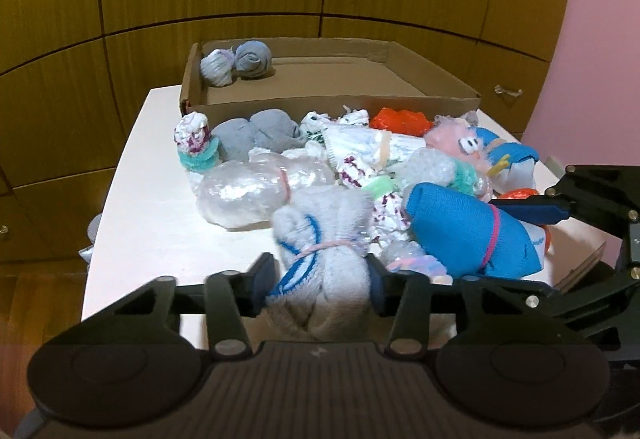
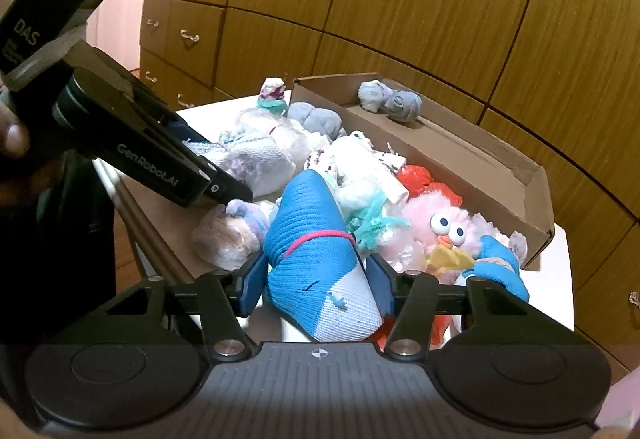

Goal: Organize objects
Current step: 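Grasp blue sock with right tool while left tool grasps grey-white sock bundle, then carry both socks into the box and lower them beside the others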

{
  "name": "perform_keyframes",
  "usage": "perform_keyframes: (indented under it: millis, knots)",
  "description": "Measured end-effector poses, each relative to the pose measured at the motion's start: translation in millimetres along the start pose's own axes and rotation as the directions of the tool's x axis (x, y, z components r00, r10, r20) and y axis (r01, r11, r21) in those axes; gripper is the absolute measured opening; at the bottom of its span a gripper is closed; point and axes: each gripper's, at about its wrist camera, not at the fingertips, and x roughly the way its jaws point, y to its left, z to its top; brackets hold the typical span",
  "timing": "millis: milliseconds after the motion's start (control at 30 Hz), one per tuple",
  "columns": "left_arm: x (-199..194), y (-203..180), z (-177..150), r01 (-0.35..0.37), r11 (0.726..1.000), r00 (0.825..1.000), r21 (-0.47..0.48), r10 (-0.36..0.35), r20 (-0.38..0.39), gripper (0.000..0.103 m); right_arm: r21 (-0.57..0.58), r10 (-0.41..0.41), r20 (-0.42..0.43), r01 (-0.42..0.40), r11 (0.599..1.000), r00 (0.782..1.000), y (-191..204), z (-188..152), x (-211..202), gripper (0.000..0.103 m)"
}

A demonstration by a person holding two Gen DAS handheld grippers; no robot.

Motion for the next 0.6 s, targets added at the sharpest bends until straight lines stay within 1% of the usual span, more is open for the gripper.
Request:
perform_keyframes:
  millis: [67,300,433,600]
  knots:
    - [-1.5,0.8,0.8,0.013,1.000,1.000,-0.008,-0.013,0.000,0.038,0.006,-0.002,0.011,0.002,1.000,1.000,-0.6,-0.6,-0.9,0.059]
    - [-6.8,0.6,1.9,0.014,1.000,1.000,0.003,-0.014,0.005,0.037,0.039,0.003,0.039,-0.004,0.999,0.999,-8.4,-1.7,-9.9,0.058]
    - [-13.9,0.3,6.6,0.013,1.000,1.000,0.005,-0.013,0.025,0.037,0.117,0.009,0.076,-0.018,0.993,0.997,-20.0,-1.3,-18.3,0.058]
    - [-26.5,-6.3,23.3,0.011,0.999,0.998,0.039,-0.013,0.061,0.037,0.215,0.036,0.128,-0.063,0.974,0.991,-43.9,5.5,-32.3,0.058]
